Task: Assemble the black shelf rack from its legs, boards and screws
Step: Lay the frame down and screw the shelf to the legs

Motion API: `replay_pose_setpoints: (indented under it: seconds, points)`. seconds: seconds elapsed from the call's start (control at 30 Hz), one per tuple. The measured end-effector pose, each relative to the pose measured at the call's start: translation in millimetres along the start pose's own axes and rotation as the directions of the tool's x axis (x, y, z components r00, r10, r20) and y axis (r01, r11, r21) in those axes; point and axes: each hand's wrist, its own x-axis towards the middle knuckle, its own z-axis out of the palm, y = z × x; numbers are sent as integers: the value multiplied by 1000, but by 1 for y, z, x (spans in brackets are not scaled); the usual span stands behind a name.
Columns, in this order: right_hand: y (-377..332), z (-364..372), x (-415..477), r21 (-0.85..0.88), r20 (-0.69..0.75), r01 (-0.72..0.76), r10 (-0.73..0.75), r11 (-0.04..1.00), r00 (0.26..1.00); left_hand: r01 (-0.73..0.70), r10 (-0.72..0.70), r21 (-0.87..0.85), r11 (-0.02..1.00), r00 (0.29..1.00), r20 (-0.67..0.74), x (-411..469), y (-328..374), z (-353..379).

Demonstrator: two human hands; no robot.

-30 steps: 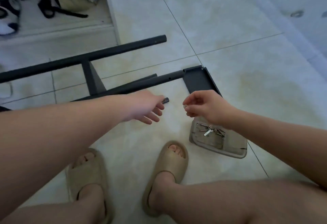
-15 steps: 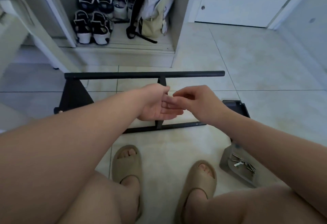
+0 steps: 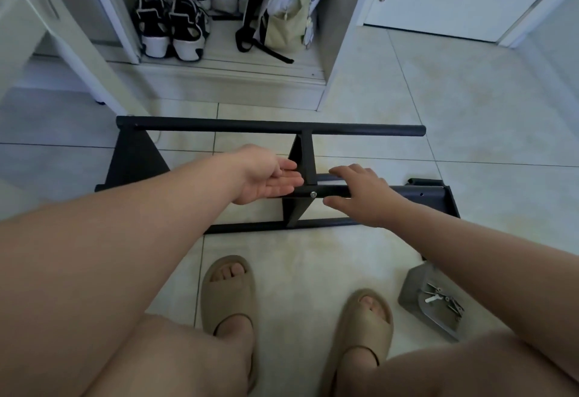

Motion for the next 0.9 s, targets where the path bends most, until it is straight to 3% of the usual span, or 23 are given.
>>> replay_pose_setpoints:
  seconds: [0.13, 0.23, 0.33, 0.5, 0.73, 0.9]
  points:
    - [9, 12, 11, -111, 63, 22, -16, 994, 998, -213, 291, 322, 922, 932, -216, 19, -3, 4]
    - [12, 18, 16, -123, 29, 38, -34, 992, 999, -225, 387, 591, 775, 907, -163, 28, -14, 7]
    - [11, 24, 21, -107, -25, 27, -30, 994, 999, -187, 380, 760, 622, 921, -84, 30, -20, 16]
    - [7, 30, 26, -70, -107, -6, -1, 998, 994, -144, 317, 845, 516, 948, -32, 38, -16, 34]
    - [9, 32, 24, -61, -95, -29, 23, 998, 995, -23, 203, 828, 561, 973, -110, 42, -9, 44]
    - [7, 35, 3, -90, 5, -51, 52, 995, 999, 17, 123, 844, 536, 988, -98, 30, -18, 49]
